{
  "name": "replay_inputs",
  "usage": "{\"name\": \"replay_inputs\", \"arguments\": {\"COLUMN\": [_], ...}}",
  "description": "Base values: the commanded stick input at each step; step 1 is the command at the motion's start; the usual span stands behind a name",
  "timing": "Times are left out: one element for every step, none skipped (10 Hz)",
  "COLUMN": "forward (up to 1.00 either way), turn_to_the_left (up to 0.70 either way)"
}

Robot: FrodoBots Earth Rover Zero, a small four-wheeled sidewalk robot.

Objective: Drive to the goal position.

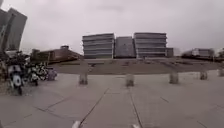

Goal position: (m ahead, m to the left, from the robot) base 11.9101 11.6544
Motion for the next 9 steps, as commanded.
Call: {"name": "replay_inputs", "arguments": {"forward": [0.7,0.7,0.7,0.7,0.7,0.7,0.7,0.7,0.7], "turn_to_the_left": [0.0,0.0,0.0,0.0,0.0,0.0,0.0,0.0,0.0]}}
